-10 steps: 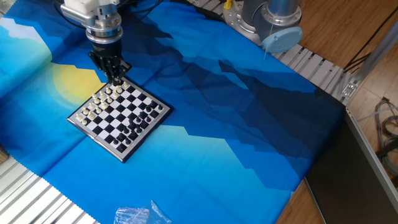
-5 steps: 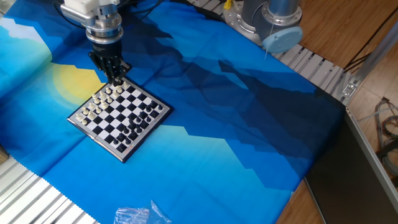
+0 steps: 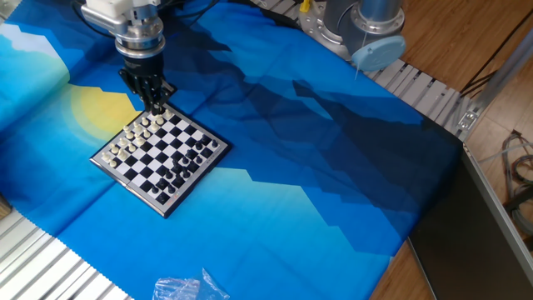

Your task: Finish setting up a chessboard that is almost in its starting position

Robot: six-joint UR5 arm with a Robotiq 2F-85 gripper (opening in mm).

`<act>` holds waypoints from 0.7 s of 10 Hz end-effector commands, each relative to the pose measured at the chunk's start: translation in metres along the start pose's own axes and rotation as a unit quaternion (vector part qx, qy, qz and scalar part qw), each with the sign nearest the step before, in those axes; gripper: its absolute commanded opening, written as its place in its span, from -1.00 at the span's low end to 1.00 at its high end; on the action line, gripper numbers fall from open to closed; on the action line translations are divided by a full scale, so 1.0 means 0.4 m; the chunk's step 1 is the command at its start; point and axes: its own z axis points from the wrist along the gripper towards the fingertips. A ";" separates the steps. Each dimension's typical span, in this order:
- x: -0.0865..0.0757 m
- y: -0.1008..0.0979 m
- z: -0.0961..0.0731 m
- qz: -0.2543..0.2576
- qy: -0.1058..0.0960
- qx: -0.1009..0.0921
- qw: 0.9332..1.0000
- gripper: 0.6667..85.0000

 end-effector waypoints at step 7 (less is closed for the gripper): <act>-0.009 -0.014 -0.029 -0.002 0.000 0.001 1.000 -0.50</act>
